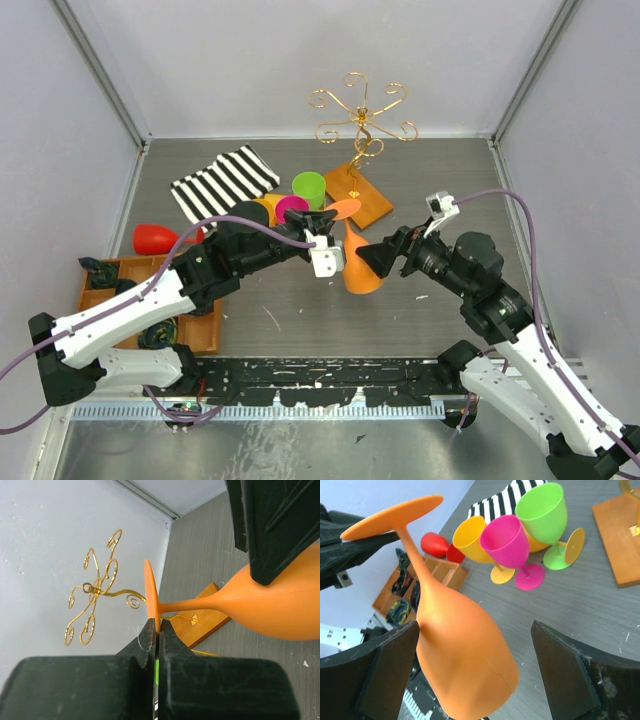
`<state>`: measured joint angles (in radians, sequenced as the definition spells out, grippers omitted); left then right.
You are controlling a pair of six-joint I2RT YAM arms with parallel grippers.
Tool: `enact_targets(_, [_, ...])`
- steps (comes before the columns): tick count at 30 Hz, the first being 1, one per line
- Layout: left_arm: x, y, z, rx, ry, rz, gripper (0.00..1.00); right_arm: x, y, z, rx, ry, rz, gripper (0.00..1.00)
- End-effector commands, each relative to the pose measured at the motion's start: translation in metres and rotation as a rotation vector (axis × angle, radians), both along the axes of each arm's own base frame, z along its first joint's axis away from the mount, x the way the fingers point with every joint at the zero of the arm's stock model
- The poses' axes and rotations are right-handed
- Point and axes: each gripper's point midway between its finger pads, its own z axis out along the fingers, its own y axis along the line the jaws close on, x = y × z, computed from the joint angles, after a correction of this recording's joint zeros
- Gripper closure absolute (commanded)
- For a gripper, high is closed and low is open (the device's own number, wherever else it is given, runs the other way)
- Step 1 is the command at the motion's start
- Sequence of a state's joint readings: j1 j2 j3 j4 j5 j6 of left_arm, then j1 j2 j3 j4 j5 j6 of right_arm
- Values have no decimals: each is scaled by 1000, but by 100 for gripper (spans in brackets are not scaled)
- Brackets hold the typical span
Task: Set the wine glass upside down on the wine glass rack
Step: Adjust the wine glass.
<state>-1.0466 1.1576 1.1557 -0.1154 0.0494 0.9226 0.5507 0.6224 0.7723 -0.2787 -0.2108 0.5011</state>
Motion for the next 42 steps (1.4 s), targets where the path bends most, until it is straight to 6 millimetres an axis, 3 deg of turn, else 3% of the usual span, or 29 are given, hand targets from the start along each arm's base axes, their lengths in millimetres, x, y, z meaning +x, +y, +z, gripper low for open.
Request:
enact_targets(1, [0, 0, -3, -10, 6, 7, 100, -14, 12, 29, 10, -40, 114, 0])
enact_targets(6, [-1, 1, -4, -10, 10, 10, 100, -2, 6, 34, 18, -64, 43, 0])
enact_targets(9, [-1, 1, -4, -12, 11, 9, 100, -7, 15, 50, 77, -150, 103, 0])
enact_targets(14, [0, 1, -4, -19, 24, 15, 100, 4, 27, 52, 74, -211, 135, 22])
enact_targets(24, [4, 2, -3, -34, 32, 41, 100, 16, 36, 61, 181, -340, 132, 35])
enact_targets(42, [4, 1, -4, -29, 37, 42, 100, 18, 55, 50, 275, -350, 203, 52])
